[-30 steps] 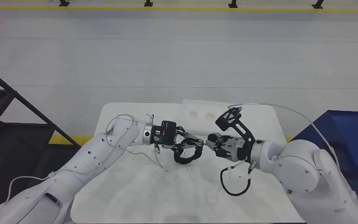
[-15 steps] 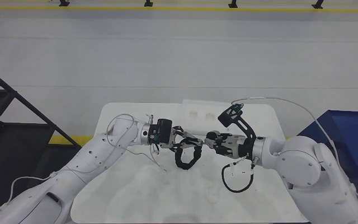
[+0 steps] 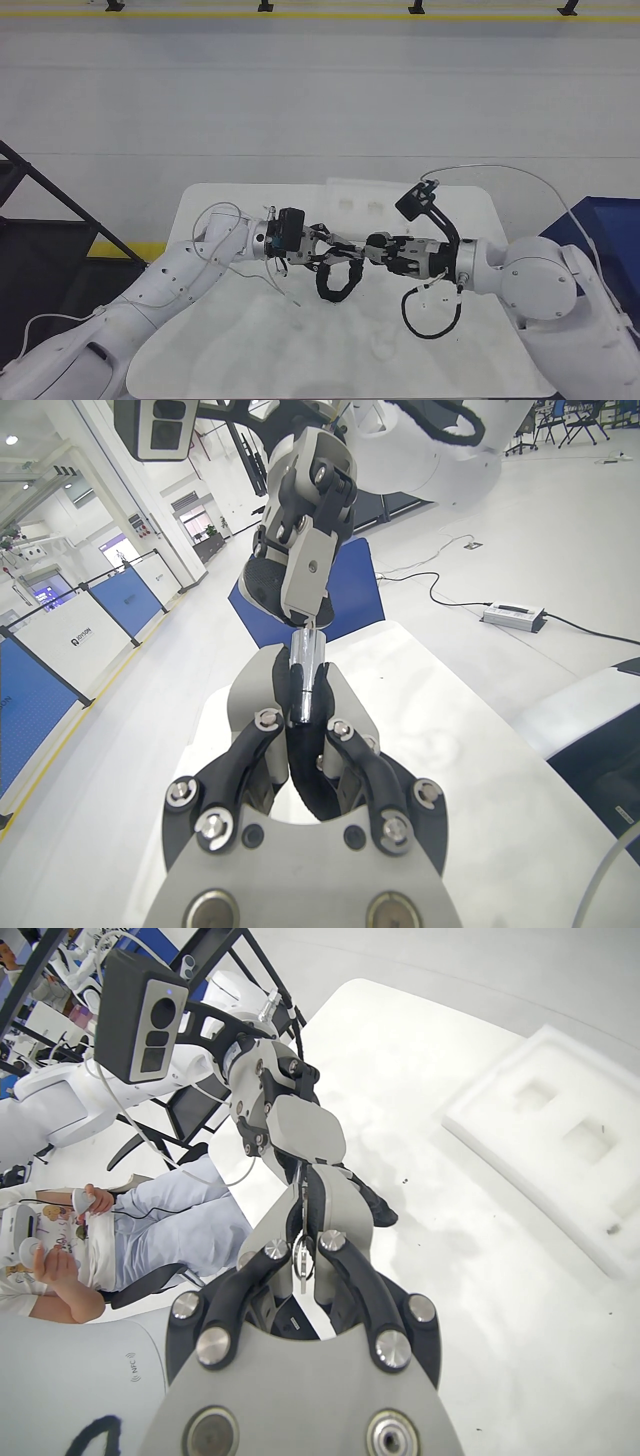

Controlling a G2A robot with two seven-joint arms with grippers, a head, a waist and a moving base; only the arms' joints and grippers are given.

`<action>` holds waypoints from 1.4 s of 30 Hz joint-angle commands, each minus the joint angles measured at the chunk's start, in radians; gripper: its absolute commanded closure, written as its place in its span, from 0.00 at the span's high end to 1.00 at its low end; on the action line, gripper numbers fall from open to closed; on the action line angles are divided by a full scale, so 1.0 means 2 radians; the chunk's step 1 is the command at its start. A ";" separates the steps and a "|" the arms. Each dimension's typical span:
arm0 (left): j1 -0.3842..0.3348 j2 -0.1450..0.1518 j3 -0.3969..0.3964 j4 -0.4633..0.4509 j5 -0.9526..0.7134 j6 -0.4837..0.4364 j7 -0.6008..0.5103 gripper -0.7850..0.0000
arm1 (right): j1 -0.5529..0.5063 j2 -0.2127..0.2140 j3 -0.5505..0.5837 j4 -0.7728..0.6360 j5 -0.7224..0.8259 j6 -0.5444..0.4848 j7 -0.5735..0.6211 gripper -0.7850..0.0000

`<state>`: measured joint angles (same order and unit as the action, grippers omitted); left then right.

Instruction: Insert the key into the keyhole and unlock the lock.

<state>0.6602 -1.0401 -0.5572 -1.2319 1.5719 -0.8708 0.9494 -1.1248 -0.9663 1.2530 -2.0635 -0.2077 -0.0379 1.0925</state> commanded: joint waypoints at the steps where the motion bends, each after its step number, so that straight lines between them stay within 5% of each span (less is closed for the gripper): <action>1: -0.001 0.000 0.003 0.000 -0.005 0.001 0.001 0.00 | 0.001 0.000 0.001 0.005 0.008 -0.003 0.000 0.00; 10: -0.009 0.004 0.018 0.001 -0.021 0.004 0.004 0.00 | 0.007 0.001 -0.001 0.016 0.021 -0.005 -0.004 0.00; 12: -0.010 0.004 0.021 0.002 -0.026 0.003 0.003 0.00 | 0.009 0.001 -0.001 0.020 0.022 -0.005 -0.003 0.42; 15: -0.012 0.005 0.027 0.006 -0.035 0.001 0.001 0.00 | 0.012 0.001 -0.003 0.025 0.024 -0.006 -0.003 0.58; 17: -0.013 0.004 0.030 0.011 -0.046 -0.003 -0.003 0.00 | 0.015 0.001 -0.004 0.028 0.027 -0.010 -0.004 0.92; 18: -0.014 0.004 0.031 0.014 -0.052 -0.006 -0.006 0.00 | 0.017 0.001 -0.004 0.030 0.029 -0.014 -0.006 1.00; 27: -0.022 0.000 0.036 0.051 -0.169 -0.071 -0.071 0.00 | 0.018 0.006 0.011 0.032 0.006 -0.136 -0.002 1.00; 33: -0.050 0.006 0.084 0.070 -0.225 -0.071 -0.090 0.00 | 0.000 0.010 0.022 0.033 0.008 -0.204 -0.015 1.00; 42: -0.117 0.028 0.151 0.049 -0.307 -0.071 -0.155 0.00 | -0.004 0.011 0.028 0.039 0.015 -0.207 -0.022 1.00</action>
<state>0.4398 -0.9886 -0.2682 -1.1263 0.9756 -1.0123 0.6551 -1.1323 -0.9449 1.3087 -1.9848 -0.1774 -0.4511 1.0484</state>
